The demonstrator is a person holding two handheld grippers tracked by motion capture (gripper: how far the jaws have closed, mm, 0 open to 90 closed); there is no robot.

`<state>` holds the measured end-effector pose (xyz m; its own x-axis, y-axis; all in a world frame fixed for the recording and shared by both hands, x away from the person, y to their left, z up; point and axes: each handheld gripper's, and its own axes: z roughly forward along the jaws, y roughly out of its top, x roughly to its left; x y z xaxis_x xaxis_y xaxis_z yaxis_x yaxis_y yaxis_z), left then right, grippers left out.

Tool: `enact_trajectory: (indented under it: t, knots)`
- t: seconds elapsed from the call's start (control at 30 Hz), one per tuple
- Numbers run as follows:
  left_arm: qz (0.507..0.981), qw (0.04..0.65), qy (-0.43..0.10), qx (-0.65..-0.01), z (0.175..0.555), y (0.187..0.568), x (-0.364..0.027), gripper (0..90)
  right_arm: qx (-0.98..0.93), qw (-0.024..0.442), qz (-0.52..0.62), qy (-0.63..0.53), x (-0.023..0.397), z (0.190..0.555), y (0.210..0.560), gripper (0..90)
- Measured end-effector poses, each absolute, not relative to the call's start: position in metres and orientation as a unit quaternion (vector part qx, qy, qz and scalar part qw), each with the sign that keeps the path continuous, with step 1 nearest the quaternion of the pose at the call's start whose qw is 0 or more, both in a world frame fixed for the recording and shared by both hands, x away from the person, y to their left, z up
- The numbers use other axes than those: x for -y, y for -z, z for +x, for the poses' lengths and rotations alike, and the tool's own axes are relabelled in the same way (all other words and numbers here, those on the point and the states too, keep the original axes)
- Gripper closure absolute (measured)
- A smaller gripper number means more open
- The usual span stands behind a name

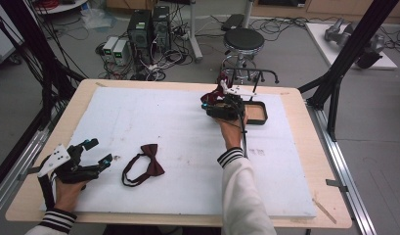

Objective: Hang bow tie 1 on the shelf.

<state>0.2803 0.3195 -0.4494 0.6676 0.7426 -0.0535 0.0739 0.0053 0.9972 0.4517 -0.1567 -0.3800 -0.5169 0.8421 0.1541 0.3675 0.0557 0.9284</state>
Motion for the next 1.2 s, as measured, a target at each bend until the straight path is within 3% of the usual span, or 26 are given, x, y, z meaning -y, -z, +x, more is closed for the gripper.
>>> enact_trajectory:
  t: [0.33, 0.73, 1.2]
  knots:
    - [0.652, 0.639, -0.262, -0.313, 0.279, 0.449, -0.317, 15.7, -0.692, 0.233, 0.406, -0.549, 0.158, 0.437, 0.369, 10.4]
    - [0.646, 0.644, -0.264, -0.315, 0.278, 0.447, -0.317, 15.7, -0.698, 0.255, 0.346, -0.572, 0.177, 0.388, 0.361, 10.4]
    - [0.641, 0.644, -0.266, -0.321, 0.282, 0.444, -0.312, 15.7, -0.69, 0.268, 0.327, -0.588, 0.212, 0.334, 0.378, 10.4]
